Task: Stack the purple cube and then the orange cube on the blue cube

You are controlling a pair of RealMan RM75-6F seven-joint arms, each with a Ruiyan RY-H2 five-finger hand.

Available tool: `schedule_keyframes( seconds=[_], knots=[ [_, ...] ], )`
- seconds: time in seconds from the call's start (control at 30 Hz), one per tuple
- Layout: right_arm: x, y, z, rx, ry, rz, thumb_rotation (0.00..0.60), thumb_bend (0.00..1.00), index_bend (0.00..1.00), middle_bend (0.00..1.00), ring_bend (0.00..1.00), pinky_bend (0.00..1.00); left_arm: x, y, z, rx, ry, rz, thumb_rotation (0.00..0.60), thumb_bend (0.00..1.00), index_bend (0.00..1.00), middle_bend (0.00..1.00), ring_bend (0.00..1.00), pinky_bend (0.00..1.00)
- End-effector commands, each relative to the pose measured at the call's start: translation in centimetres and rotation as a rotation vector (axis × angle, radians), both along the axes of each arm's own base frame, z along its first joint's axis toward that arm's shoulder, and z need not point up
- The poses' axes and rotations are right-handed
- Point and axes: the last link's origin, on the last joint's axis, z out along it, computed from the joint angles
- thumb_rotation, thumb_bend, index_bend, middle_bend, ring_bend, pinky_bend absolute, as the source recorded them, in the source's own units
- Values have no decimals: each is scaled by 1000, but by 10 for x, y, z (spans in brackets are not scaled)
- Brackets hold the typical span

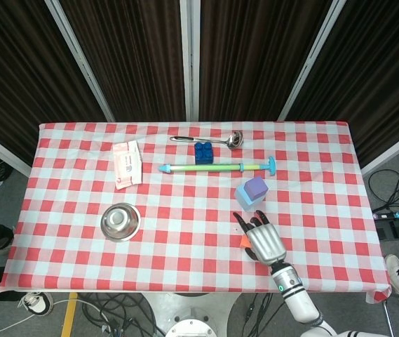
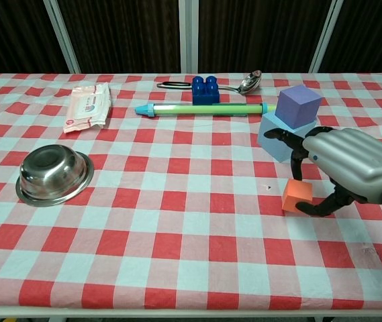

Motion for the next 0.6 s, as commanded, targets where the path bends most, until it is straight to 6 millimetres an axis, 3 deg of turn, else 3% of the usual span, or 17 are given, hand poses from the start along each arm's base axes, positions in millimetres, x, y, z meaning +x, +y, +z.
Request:
schedule_keyframes(
  seconds=[0.03,0.23,0.6],
  knots=[
    [6,2,21,-20,-27,58,600,212,0,516,269,119,2,1,0,-1,0,-7,600,77,218,193,119,277],
    [16,-15,71,-22,-32,266,600,212,0,517,268,119,9,2,-3,-7,3,-21,600,77,218,193,119,277],
    [2,-94,130,108,102,363,600,212,0,515,265,138,15,6,-10,-27,19,-18,600,78,218,193,119,277]
  ],
)
